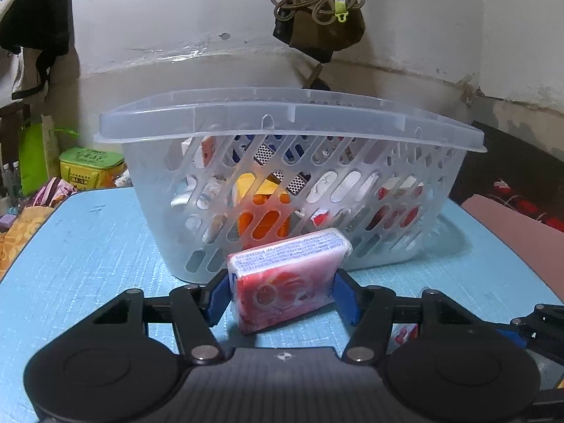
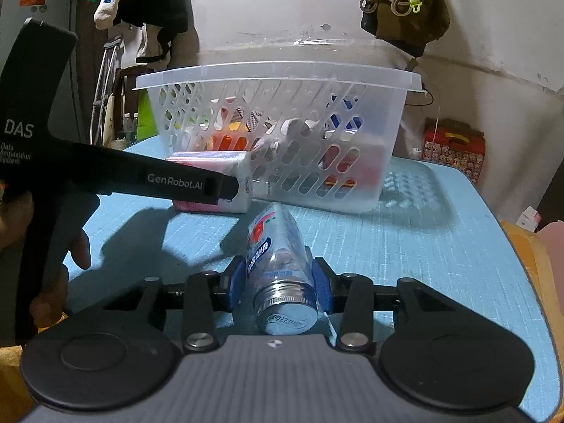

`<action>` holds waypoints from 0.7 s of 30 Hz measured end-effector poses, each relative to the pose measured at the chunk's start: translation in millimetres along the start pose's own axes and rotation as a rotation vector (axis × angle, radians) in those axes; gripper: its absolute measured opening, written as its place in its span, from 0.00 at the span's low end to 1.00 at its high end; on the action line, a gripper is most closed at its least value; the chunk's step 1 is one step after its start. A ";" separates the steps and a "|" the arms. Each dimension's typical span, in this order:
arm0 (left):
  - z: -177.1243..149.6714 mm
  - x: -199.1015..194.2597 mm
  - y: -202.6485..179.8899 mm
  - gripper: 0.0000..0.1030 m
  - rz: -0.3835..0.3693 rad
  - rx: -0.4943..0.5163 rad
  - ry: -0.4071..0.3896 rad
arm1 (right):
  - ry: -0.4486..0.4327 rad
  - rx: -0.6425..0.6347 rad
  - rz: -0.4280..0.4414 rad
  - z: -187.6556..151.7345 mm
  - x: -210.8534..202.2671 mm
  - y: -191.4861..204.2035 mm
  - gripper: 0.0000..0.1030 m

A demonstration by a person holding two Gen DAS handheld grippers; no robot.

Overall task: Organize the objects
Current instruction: 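Carry the bottle and soap box over the basket and release both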

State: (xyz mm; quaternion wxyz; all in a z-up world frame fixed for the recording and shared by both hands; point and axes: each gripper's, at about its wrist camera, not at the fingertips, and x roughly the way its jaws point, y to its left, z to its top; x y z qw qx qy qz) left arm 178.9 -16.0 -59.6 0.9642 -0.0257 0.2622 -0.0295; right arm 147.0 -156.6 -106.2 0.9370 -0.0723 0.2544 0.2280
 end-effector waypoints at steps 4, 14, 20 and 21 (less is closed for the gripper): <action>-1.7 -3.0 1.7 0.61 -0.013 -0.003 -0.021 | -0.007 0.006 -0.005 2.7 -3.0 1.7 0.44; -5.7 -32.0 25.5 0.60 -0.015 -0.018 -0.082 | -0.040 0.018 -0.012 13.8 -16.0 6.2 0.44; -7.1 -48.7 32.4 0.60 -0.023 -0.009 -0.112 | -0.059 0.055 -0.020 23.8 -26.2 4.5 0.44; -6.8 -51.4 33.9 0.60 -0.023 -0.012 -0.119 | -0.066 0.062 -0.018 26.4 -28.7 4.4 0.44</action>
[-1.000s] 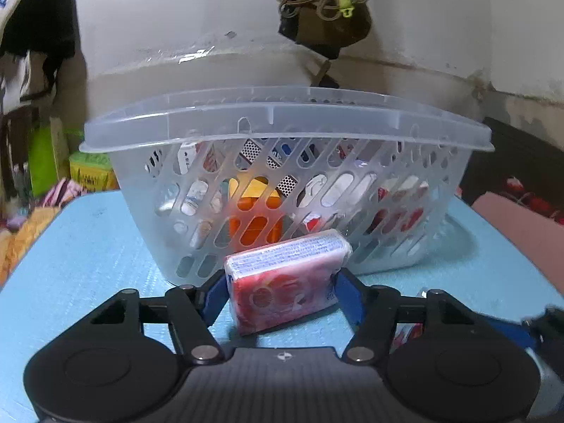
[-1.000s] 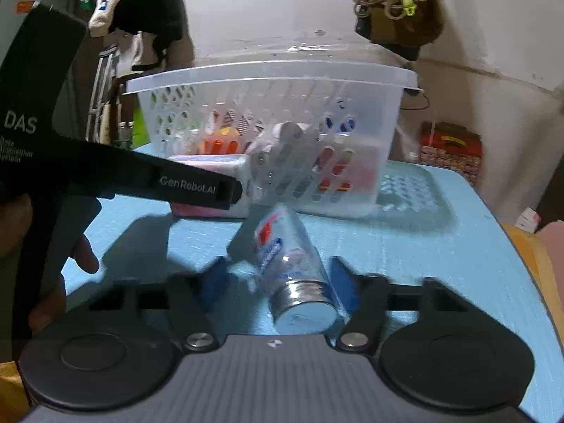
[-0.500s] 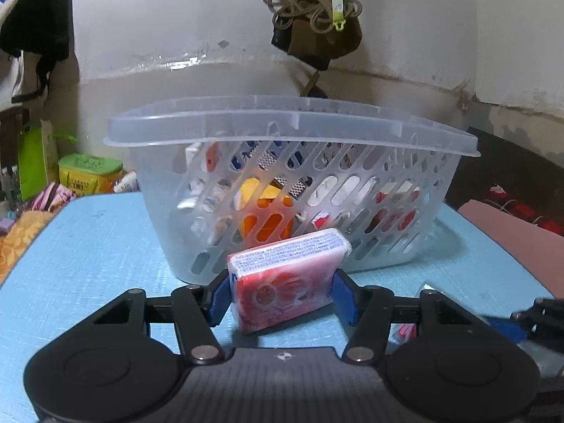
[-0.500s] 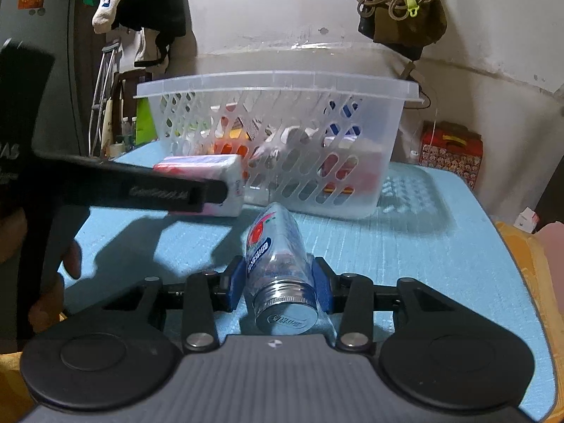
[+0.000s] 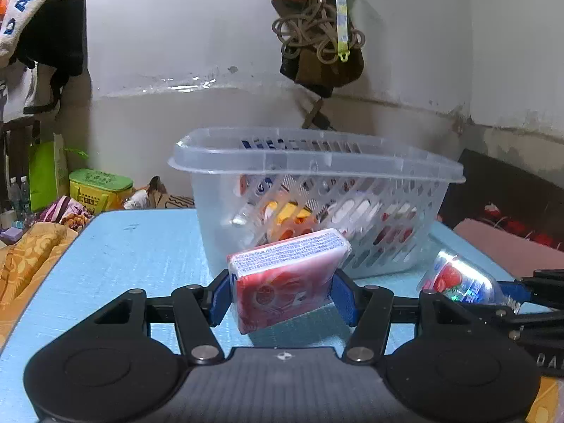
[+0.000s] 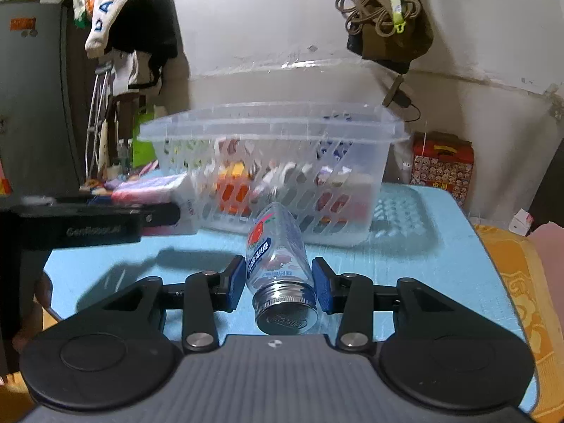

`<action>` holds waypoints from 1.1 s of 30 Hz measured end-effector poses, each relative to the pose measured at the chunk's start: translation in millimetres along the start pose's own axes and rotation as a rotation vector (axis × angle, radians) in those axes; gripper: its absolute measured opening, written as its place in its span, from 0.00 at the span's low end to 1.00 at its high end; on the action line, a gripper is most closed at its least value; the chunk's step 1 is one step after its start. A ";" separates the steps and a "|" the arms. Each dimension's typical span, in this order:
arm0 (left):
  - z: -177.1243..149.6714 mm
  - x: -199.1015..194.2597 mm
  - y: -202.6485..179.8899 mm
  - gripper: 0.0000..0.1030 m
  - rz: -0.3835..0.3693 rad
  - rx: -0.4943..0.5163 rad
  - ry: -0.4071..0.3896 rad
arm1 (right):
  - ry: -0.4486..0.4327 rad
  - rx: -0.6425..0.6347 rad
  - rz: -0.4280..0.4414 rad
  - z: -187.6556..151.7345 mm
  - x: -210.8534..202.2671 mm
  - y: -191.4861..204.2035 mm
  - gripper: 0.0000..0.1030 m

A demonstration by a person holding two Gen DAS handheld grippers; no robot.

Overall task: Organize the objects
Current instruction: 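Carry the bottle and soap box over the basket and release both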

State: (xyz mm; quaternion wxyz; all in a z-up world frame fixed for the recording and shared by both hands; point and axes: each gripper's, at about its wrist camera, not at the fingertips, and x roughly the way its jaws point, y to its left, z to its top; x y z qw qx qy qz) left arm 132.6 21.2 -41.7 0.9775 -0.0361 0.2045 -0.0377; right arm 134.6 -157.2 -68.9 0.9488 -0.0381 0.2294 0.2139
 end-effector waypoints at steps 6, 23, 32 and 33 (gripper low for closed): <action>12.2 -24.6 11.5 0.60 -0.016 -0.047 -0.053 | -0.088 0.032 0.022 22.7 -30.1 0.4 0.44; 141.9 61.7 14.4 0.62 -0.016 -0.138 -0.025 | -0.119 0.083 0.037 144.5 83.2 -51.8 0.48; 119.1 59.5 27.4 1.00 -0.014 -0.156 -0.078 | -0.167 0.165 0.019 121.6 63.1 -61.1 1.00; 119.1 51.7 27.7 1.00 0.000 -0.157 -0.092 | -0.166 0.172 0.016 116.7 56.1 -61.3 1.00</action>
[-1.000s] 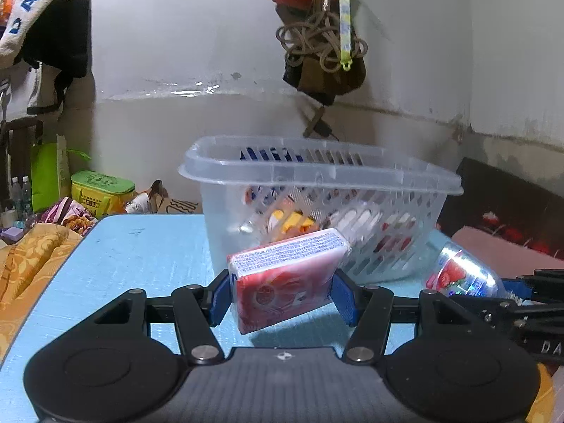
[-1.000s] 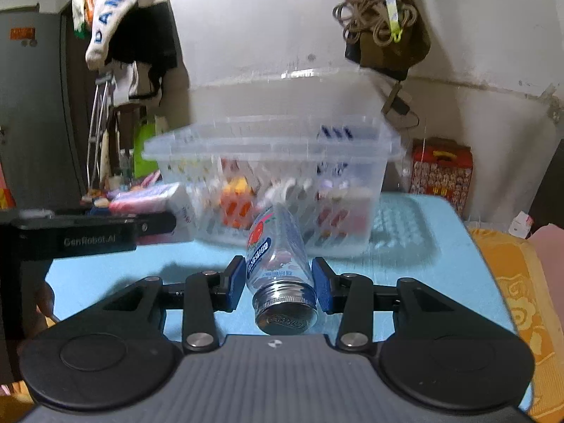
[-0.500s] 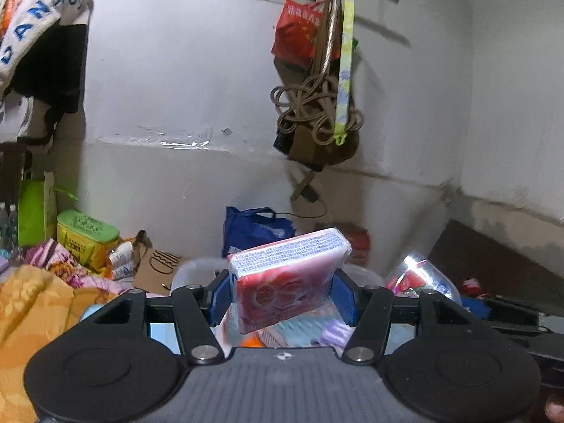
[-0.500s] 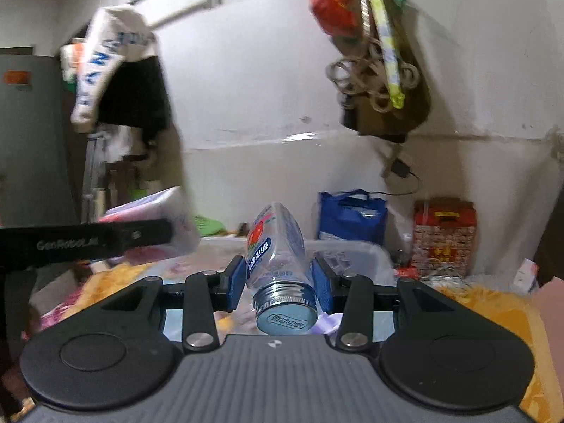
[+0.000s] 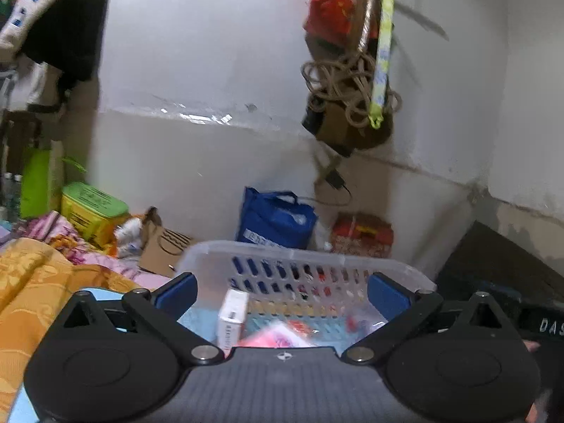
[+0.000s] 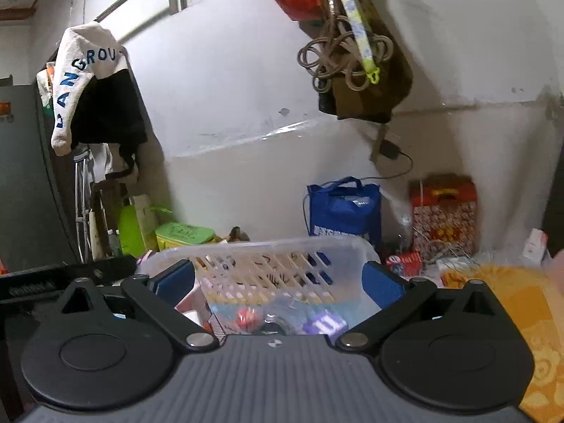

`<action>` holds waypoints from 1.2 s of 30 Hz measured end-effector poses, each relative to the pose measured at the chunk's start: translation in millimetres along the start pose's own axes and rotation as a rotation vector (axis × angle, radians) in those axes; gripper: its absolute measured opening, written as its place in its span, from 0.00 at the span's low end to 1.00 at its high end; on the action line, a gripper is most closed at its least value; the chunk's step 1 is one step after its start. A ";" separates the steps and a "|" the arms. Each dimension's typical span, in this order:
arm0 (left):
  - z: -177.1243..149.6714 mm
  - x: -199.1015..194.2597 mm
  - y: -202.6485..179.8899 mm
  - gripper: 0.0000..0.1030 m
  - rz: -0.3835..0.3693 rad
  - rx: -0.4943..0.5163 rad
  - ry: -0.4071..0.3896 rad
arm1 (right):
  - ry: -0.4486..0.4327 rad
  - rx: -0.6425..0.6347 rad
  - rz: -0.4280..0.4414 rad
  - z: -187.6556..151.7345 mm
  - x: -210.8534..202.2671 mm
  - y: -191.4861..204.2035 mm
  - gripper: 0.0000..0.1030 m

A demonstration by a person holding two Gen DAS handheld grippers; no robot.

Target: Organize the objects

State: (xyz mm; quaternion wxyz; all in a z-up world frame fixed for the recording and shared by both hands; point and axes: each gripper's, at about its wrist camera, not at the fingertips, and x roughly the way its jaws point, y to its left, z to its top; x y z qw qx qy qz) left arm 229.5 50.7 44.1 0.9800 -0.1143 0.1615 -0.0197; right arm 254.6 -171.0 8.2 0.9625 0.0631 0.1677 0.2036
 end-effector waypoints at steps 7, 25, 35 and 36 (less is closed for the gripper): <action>-12.9 -35.5 -4.6 1.00 0.074 0.023 -0.017 | 0.068 -0.017 -0.083 -6.3 -22.4 0.1 1.00; -36.5 -46.7 -9.2 1.00 0.077 0.082 0.117 | 0.087 -0.074 -0.182 -19.9 -27.7 12.1 1.00; -45.4 -43.5 -19.7 1.00 0.108 0.111 0.126 | 0.094 -0.106 -0.200 -26.1 -28.3 11.3 1.00; -45.7 -42.2 -19.6 1.00 0.114 0.109 0.130 | 0.094 -0.110 -0.201 -26.7 -28.3 11.3 1.00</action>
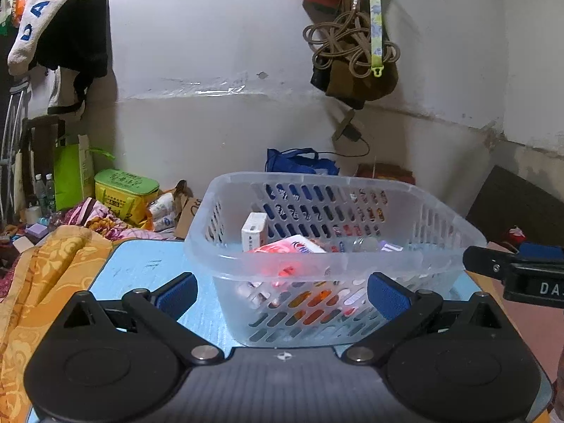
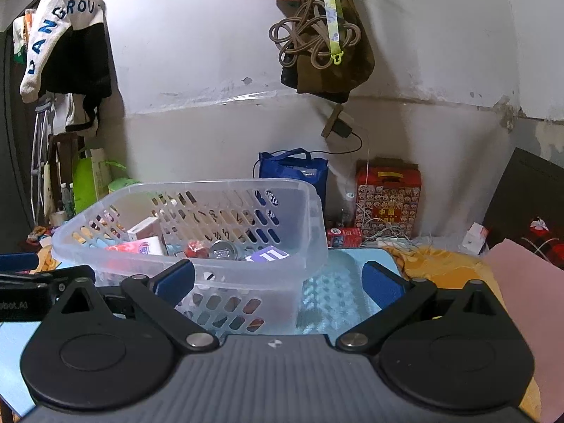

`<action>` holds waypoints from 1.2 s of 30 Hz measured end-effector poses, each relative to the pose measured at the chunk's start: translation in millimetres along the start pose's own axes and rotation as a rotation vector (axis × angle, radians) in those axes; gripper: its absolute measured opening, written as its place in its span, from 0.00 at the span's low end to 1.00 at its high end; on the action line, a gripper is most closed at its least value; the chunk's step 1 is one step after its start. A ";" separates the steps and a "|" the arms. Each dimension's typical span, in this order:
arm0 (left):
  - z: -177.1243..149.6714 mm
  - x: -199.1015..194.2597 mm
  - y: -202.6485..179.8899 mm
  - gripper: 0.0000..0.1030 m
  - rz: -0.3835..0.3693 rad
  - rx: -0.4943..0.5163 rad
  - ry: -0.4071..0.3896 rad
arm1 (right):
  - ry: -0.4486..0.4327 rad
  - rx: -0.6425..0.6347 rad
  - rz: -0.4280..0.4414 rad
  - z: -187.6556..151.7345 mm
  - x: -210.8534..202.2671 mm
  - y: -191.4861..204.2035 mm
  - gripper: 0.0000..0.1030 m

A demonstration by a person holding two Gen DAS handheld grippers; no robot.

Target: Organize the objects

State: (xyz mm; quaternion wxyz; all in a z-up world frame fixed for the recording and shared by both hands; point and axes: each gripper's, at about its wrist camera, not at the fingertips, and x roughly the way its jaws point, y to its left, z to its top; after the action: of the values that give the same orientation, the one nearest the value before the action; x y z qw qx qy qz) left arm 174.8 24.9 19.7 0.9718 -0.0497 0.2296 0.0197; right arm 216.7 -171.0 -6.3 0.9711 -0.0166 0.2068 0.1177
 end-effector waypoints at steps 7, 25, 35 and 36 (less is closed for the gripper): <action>-0.3 2.7 5.7 1.00 0.008 -0.032 0.017 | -0.006 -0.002 -0.004 -0.7 -1.8 -1.5 1.00; -1.5 1.6 6.9 1.00 0.001 -0.045 0.024 | -0.006 -0.031 -0.022 -1.8 -3.4 7.9 1.00; -1.5 -3.9 0.7 1.00 -0.001 -0.017 0.004 | 0.015 -0.011 -0.010 -3.4 -2.6 6.1 1.00; -2.1 -4.2 0.0 1.00 0.000 -0.009 0.003 | 0.018 -0.012 -0.008 -3.5 -2.2 6.6 1.00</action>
State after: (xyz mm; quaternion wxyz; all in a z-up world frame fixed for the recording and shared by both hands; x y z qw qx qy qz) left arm 170.1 24.6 19.7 0.9713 -0.0543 0.2308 0.0208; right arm 211.8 -165.4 -8.5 0.9695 -0.0242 0.2149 0.1149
